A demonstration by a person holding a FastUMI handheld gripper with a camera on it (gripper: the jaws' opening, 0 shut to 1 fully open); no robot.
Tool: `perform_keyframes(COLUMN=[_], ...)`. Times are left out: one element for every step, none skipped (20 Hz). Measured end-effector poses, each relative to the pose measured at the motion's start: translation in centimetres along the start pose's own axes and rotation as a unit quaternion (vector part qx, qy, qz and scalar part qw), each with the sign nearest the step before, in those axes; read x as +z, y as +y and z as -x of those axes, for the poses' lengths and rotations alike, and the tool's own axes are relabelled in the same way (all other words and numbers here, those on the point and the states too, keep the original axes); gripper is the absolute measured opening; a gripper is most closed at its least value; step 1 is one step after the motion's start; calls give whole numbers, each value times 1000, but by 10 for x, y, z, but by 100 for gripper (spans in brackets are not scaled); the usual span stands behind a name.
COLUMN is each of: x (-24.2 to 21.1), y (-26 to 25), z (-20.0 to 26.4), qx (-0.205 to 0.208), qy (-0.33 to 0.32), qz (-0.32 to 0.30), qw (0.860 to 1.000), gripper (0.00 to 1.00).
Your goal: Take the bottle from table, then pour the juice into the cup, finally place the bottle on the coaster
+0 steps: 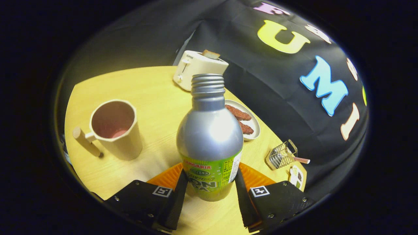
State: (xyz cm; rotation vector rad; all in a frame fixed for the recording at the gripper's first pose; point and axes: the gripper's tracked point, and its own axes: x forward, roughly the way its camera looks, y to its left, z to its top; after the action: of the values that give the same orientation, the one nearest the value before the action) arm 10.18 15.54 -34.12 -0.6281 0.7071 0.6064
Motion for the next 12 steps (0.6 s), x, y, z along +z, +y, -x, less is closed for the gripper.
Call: perform_keyframes(x=[6,10,16,21,24,26,29,30,32,33,35,36], y=[-4,-5,-9,-13,-16,-19,-22,-24,-27,-29,-33,-33], z=[-2,-3,-5,-7,-9,-12,-15,-18,-21,-24,-26,-29], qx=[2,6,7,7,8,7,7,7,5,0,-1,-2], qy=[-13,-22,-32,-41,-46,-50,-56,-58,-61,-66,-71,-76], qz=[-16,-30,-41,-50,-59,-67,-74,-79,-84,-88,-91,-95], qw=[1000,999,999,998,997,996,996,995,995,994,993,993], gripper=[72,72,72,72,72,72,72,72,72,72,72,72])
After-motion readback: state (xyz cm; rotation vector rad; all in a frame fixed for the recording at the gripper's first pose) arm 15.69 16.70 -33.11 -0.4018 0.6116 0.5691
